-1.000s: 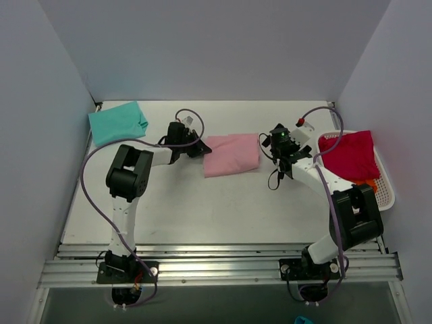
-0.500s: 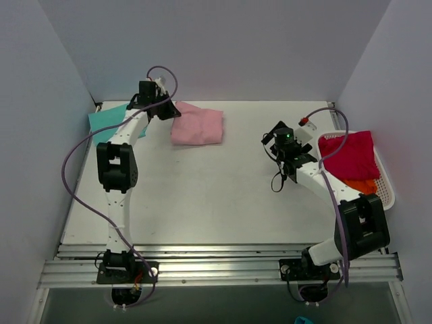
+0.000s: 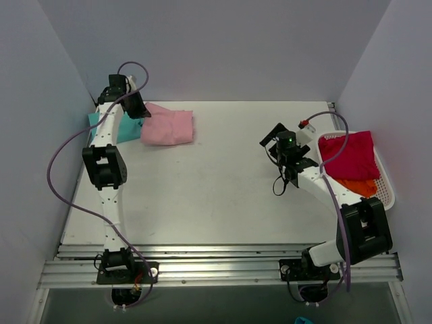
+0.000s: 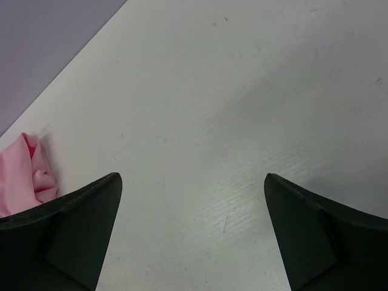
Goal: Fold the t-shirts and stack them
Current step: Neatly place the folded tshirt to the corner
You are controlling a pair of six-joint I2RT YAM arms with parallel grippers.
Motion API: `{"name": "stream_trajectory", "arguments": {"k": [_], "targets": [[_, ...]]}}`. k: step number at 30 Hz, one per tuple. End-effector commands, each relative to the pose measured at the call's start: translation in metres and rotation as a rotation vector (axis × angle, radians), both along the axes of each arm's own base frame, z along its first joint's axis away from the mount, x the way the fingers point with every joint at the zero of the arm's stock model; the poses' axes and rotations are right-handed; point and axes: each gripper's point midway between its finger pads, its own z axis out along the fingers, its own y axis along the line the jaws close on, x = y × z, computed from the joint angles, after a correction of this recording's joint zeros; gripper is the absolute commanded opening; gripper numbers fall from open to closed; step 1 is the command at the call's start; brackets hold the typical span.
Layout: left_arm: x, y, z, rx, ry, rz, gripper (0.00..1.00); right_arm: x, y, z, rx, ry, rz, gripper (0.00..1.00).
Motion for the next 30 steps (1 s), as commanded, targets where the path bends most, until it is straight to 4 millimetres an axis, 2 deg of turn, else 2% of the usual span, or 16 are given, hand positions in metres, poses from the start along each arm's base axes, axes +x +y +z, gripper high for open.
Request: {"name": "stream_trajectory", "arguments": {"k": [1,3,8,11,13,14,15,16,17,20,21,23,24,26,27,30], "targets": [[0.005,0.046,0.038,0.033,-0.078,0.043,0.02,0.006,0.013,-0.005,0.026,-0.022,0.040,1.00],[0.004,0.065,0.043,0.034,-0.082,0.076,0.02,0.010,0.021,-0.011,0.026,-0.011,0.058,1.00],[-0.003,0.144,0.065,0.072,-0.137,0.245,0.02,0.021,0.050,-0.026,0.002,0.025,0.114,1.00],[-0.013,0.196,0.064,0.179,-0.140,0.421,0.02,0.023,0.065,-0.032,0.000,0.029,0.147,1.00],[-0.025,0.226,0.057,0.225,-0.120,0.574,0.38,0.022,0.081,-0.033,-0.010,0.025,0.178,1.00],[-0.024,0.241,0.061,0.216,-0.157,0.626,0.46,0.021,0.085,-0.038,-0.018,0.036,0.189,1.00],[-0.030,0.248,0.071,0.202,-0.180,0.669,0.83,0.019,0.094,-0.039,-0.023,0.039,0.209,1.00],[-0.038,0.252,0.051,0.169,-0.144,0.714,0.99,0.019,0.099,-0.039,-0.027,0.040,0.220,1.00],[-0.036,0.256,0.057,0.162,-0.179,0.729,0.94,0.019,0.103,-0.041,-0.033,0.047,0.228,1.00],[-0.054,0.263,0.075,0.185,-0.201,0.817,0.94,0.016,0.107,-0.039,-0.056,0.049,0.232,1.00],[-0.062,0.256,0.104,0.191,-0.253,0.831,0.94,0.014,0.106,-0.038,-0.065,0.051,0.226,1.00],[-0.075,0.245,0.122,0.215,-0.303,0.844,0.94,0.012,0.106,-0.035,-0.077,0.043,0.222,1.00],[-0.085,0.219,0.170,0.211,-0.409,0.815,0.94,0.011,0.104,-0.033,-0.090,0.039,0.213,1.00],[-0.098,0.189,0.205,0.237,-0.511,0.772,0.94,0.008,0.112,-0.027,-0.112,0.022,0.238,1.00],[-0.115,0.154,0.225,0.262,-0.559,0.715,0.94,0.008,0.120,-0.021,-0.112,0.009,0.265,1.00],[-0.152,0.109,0.242,0.274,-0.587,0.656,0.94,-0.004,0.162,0.008,-0.145,-0.059,0.400,1.00]]}}
